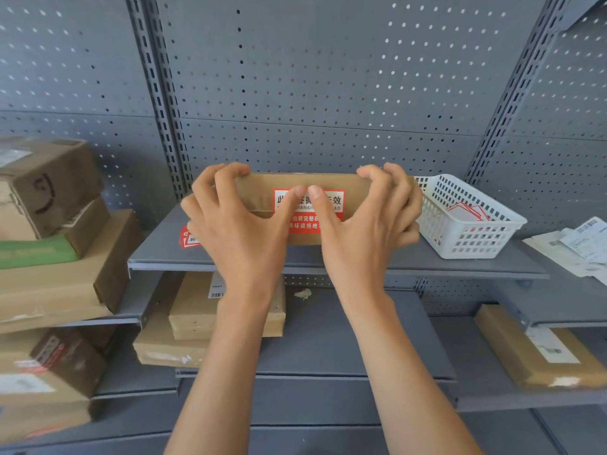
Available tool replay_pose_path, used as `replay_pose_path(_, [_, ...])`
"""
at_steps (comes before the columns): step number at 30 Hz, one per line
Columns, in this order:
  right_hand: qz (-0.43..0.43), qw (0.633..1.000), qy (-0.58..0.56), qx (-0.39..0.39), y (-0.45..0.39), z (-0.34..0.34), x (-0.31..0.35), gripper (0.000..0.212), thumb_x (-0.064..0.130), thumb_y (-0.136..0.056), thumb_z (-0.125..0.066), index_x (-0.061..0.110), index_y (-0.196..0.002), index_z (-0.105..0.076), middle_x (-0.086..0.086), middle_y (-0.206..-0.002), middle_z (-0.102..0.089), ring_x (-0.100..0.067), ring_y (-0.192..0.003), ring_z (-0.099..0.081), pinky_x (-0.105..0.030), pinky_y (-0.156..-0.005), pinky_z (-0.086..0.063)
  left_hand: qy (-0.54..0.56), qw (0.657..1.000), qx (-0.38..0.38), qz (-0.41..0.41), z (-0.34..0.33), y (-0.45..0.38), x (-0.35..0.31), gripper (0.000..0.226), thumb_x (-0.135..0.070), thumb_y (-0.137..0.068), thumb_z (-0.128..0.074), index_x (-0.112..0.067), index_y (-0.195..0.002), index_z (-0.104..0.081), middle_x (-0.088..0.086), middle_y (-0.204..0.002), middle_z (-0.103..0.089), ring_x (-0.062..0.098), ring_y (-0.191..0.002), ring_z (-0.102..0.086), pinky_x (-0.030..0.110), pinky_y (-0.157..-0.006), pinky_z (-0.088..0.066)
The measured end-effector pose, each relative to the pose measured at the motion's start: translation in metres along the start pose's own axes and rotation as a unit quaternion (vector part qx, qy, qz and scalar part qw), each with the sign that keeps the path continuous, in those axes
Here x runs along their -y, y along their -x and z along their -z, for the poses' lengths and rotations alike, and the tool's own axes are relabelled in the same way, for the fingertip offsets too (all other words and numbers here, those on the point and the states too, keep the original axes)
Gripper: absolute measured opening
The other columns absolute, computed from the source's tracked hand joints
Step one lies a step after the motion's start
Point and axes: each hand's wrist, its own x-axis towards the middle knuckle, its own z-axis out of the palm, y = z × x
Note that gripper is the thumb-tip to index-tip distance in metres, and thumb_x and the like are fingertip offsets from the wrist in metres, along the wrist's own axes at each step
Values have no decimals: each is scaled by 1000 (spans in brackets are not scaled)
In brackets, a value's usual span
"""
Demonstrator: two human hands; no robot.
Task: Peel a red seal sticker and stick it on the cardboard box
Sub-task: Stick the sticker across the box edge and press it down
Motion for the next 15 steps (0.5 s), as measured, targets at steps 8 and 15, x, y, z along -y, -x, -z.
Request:
replay_pose_path(8, [-9,999,-33,-5,-4,4,-10,28,41,-96,-60,28,-121,-59,4,-145,-48,-25,-142,-33,-53,-98,-32,31,999,-5,5,-1,3,7,36,-46,-92,-69,-23,-120,-64,0,-137,-55,26,-120,-45,35,-95,-34])
replay_pose_path(15, [-8,999,-48,2,-4,7,-20,24,22,-97,-60,29,-120,-63,6,-144,-49,-23,-140,-33,-45,-93,-27,50,999,9,-14,-2,6,19,24,-31,-101,-59,-21,-122,-66,3,-140,-56,25,-119,-44,40,-100,-40])
